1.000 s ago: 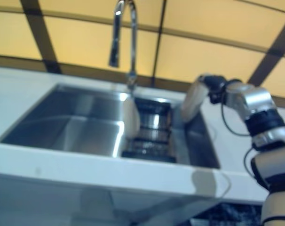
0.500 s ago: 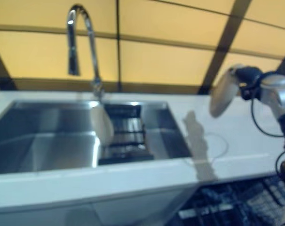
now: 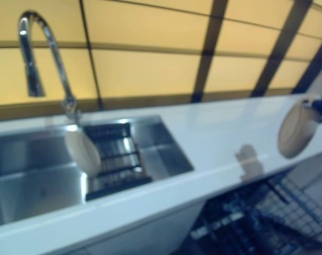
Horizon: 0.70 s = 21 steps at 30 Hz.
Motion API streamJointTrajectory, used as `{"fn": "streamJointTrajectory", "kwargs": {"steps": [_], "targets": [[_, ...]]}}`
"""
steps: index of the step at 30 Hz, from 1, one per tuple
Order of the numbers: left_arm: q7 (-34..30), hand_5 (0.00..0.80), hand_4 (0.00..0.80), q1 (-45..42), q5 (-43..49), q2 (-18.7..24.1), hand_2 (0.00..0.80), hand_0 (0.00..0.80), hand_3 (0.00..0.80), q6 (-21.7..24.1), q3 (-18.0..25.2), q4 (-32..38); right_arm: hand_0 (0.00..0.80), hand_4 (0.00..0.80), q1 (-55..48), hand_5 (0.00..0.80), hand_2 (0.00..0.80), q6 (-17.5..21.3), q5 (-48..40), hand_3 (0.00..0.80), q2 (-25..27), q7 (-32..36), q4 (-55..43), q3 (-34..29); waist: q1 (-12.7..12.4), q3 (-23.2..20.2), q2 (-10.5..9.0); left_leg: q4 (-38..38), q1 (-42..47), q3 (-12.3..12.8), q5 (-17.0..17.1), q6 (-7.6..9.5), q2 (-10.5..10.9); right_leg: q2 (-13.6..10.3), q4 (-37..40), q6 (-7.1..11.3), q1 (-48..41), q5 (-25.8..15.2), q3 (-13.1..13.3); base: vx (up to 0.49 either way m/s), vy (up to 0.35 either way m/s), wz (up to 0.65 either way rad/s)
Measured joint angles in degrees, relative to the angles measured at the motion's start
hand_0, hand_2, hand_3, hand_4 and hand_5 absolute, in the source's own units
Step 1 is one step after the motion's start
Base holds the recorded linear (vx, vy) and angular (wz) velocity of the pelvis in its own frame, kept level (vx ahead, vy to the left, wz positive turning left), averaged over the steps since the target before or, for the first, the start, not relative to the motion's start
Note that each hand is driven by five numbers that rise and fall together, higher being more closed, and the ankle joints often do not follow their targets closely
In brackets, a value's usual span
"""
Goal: Take plates into dishwasher
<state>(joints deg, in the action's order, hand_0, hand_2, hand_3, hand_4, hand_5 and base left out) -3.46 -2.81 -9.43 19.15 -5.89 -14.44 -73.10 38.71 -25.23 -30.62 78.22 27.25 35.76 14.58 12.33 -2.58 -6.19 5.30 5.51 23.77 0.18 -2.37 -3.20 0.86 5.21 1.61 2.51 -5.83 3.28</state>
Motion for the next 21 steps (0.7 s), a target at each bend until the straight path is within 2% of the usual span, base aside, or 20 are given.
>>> {"fn": "streamJointTrajectory", "kwargs": {"steps": [3, 5, 8, 11, 14, 21], "targets": [[-0.4, 0.0, 0.0, -0.4, 0.6, 0.0, 0.0, 0.0, 0.0, -0.1, 0.7, 0.1, 0.8, 0.8, -9.7, 0.8, 0.8, 4.3, 3.5, 0.8, 0.6, 2.7, -4.3, -6.7, 1.0, 0.4, 0.73, 0.0, -0.1, 1.3, -0.5, -0.05, -0.3, -0.1, 0.0, 0.4, 0.8, -0.3, -1.0, 0.024, -0.085, -0.3], [-0.5, 0.0, 0.0, -0.4, 1.4, 0.0, 0.0, 0.0, 0.0, -0.2, 1.8, 0.1, 0.8, 0.8, -15.8, 0.8, 0.8, 7.6, 5.8, 0.8, 1.7, 4.4, -5.9, -10.6, 2.4, 0.8, 1.29, 0.0, -0.1, 1.4, -0.6, -0.23, -0.5, 0.2, 0.0, 0.5, 0.8, -0.4, -1.1, 0.018, -0.117, -0.11], [-0.5, 0.0, 0.0, -0.3, 1.9, 0.1, 0.0, 0.0, 0.0, -0.4, 2.3, 0.3, 0.8, 0.8, -24.5, 0.8, 0.8, 12.4, 9.1, 0.8, 2.4, 5.6, -7.7, -17.1, 3.2, 1.3, 1.84, 0.0, -0.1, 1.4, -0.8, -0.48, -0.7, 0.6, 0.0, 0.5, 1.0, -0.4, -0.8, -0.002, -0.1, -0.07], [-0.6, 0.0, 0.0, 0.0, 1.9, 0.1, 0.0, 0.0, 0.0, -0.6, 2.2, 0.4, 0.8, 0.8, -30.5, 0.8, 0.8, 16.5, 12.4, 0.8, 2.6, 6.5, -10.0, -20.9, 4.1, 2.1, 1.96, 0.0, -0.3, 1.4, -0.8, -0.49, -0.8, 0.6, 0.0, 0.48, 1.2, -0.3, -0.7, -0.017, -0.097, -0.01], [-0.8, 0.0, 0.0, 0.4, 2.0, 0.2, 0.0, 0.0, 0.0, -0.6, 2.2, 0.4, 0.8, 0.8, -36.7, 0.8, 0.8, 20.3, 16.2, 0.8, 2.8, 7.0, -12.1, -23.3, 4.0, 2.6, 1.88, 0.0, -0.4, 1.4, -0.9, -0.55, -0.8, 0.6, 0.0, 0.4, 1.3, -0.3, -0.8, -0.03, -0.084, 0.0], [-1.6, 0.0, 0.0, 0.7, 4.2, 1.4, 0.0, 0.0, 0.0, -0.6, 2.2, 0.4, 0.8, 0.8, -40.4, 0.8, 0.8, 24.3, 19.5, 0.8, 2.8, 7.3, -15.6, -23.4, 4.0, 3.3, 2.46, -0.1, -1.2, 1.4, -0.8, -0.55, -0.7, 0.5, 0.0, 0.38, 2.1, -0.3, -0.8, -0.012, -0.064, 0.0]]}}
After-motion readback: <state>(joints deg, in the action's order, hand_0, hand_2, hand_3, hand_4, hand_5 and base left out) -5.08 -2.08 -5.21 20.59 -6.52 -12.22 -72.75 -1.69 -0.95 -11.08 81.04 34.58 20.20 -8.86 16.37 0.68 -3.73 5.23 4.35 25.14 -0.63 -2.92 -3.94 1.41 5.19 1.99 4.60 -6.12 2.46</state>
